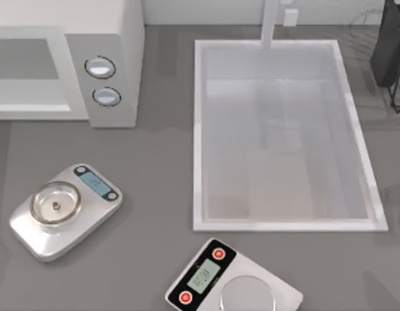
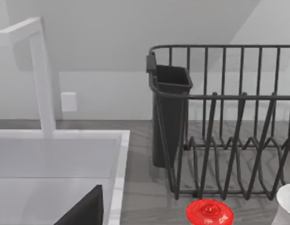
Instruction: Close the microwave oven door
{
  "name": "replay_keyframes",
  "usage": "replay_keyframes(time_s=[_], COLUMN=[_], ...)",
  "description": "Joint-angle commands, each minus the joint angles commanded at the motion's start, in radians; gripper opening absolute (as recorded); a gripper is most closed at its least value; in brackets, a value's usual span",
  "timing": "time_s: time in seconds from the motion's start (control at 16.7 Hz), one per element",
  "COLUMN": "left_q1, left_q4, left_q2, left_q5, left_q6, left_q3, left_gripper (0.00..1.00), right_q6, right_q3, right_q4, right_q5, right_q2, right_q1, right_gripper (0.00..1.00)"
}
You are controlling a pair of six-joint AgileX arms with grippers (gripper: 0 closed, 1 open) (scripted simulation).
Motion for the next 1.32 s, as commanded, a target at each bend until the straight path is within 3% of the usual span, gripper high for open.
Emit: replay_keyframes(time_s=[0.3, 0.84, 1.32], left_q1=[-0.004, 0.000, -0.007], left_q4=[0.051, 0.370, 0.400], left_q2=[0.023, 0.118, 0.112], left_q5=[0.003, 0.010, 0.002], left_q6=[0.010, 0.013, -0.002], left_q3=[-0.039, -0.246, -0.266], left_gripper=[0.00, 0.00, 0.00], right_q6=[0.000, 0.000, 0.000], right_q3=[0.000, 0.000, 0.000], right_q4=[0.000, 0.000, 0.000], right_q5=[0.000, 0.000, 0.000], right_q2=[0.000, 0.000, 0.000], right_q1=[0.000, 0.000, 0.000], right_gripper=[1.00, 1.00, 1.00])
